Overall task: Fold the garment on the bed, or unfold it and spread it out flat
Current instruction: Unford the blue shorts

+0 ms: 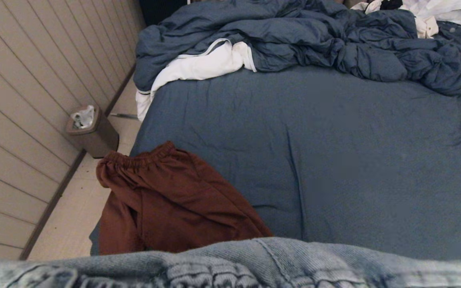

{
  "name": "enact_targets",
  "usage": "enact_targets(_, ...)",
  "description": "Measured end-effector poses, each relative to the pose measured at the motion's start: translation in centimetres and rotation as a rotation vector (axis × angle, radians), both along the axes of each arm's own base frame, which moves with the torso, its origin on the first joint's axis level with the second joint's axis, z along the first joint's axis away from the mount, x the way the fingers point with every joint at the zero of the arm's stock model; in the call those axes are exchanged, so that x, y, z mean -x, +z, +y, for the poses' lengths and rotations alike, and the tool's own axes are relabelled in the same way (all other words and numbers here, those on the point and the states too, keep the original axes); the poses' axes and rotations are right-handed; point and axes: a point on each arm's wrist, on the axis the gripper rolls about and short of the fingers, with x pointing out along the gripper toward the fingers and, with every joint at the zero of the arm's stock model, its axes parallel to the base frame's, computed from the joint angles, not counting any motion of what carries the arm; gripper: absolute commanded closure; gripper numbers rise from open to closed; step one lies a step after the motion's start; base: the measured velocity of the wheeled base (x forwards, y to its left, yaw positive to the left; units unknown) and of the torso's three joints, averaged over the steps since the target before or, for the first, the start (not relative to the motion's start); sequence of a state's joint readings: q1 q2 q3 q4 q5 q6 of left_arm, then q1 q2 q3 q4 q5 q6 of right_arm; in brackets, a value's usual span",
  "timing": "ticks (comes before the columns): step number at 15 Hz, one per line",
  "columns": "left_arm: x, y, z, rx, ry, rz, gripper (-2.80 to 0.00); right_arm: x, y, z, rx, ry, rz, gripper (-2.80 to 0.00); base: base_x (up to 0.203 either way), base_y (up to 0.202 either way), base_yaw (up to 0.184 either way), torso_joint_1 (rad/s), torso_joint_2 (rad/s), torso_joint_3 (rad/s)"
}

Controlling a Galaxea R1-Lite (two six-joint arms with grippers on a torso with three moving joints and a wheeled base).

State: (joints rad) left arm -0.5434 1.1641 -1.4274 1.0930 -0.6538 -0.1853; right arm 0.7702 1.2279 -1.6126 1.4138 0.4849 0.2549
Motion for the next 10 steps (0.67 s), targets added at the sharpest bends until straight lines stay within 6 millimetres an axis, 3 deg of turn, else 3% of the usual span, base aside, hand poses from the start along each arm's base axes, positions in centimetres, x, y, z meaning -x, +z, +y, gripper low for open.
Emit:
enact_targets(2, -1.9, -0.6, -1.2, -0.029, 0.000, 0.049, 0.00, -2.4, -0.5, 1.8, 0.040, -0.026, 0.032, 0.00, 0.000, 0.000, 0.000, 0.000, 0.00, 0.000)
enact_targets(5, -5.7, -1.9, -3.3, -0.057, 0.015, 0.079, 0.00, -8.0, -1.8, 4.1, 0.095, -0.090, 0.061, 0.00, 0.000, 0.000, 0.000, 0.000, 0.00, 0.000)
enact_targets(10, -14.6, -4.7, -5.0, -0.027, 0.133, 0.015, 0.00, -18.7, -3.0, 3.8, 0.092, -0.278, -0.003, 0.00, 0.000, 0.000, 0.000, 0.000, 0.00, 0.000)
